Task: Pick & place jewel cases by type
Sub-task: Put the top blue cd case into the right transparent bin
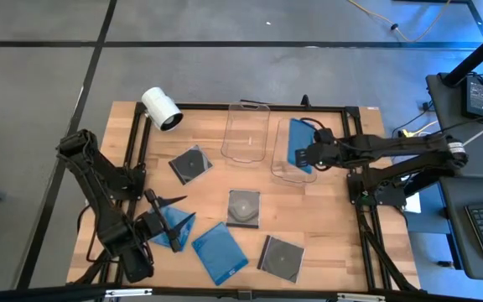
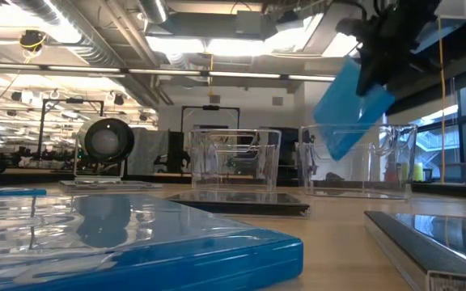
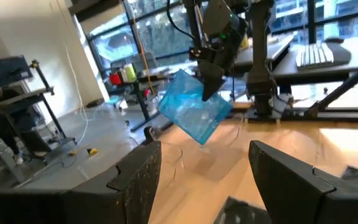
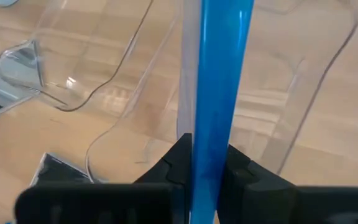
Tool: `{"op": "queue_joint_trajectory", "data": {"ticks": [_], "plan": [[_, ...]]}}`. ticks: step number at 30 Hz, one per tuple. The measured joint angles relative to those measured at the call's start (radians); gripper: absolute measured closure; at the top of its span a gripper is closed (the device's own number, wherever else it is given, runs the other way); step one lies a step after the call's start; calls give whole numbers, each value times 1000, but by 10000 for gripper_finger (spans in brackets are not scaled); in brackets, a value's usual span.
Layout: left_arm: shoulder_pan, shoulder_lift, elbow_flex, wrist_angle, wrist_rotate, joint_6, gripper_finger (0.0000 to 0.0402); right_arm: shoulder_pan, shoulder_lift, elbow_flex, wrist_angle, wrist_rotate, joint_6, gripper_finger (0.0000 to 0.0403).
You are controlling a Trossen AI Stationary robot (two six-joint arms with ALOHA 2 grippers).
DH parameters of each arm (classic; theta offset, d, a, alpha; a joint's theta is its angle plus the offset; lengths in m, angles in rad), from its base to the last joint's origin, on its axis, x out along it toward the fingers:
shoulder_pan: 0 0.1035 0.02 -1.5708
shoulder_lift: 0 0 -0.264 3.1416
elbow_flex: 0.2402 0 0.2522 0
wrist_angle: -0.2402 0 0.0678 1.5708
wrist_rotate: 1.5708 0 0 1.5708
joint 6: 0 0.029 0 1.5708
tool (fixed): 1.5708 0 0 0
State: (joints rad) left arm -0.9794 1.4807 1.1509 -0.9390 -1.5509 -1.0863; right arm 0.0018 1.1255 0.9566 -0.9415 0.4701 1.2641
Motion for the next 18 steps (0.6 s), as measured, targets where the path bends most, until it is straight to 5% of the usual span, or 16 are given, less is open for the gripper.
{"op": "queue_joint_trajectory", "data": {"ticks": [18], "plan": [[87, 0, 0, 0, 118, 16, 162, -77, 1, -186, 234, -82, -15, 357]]}}
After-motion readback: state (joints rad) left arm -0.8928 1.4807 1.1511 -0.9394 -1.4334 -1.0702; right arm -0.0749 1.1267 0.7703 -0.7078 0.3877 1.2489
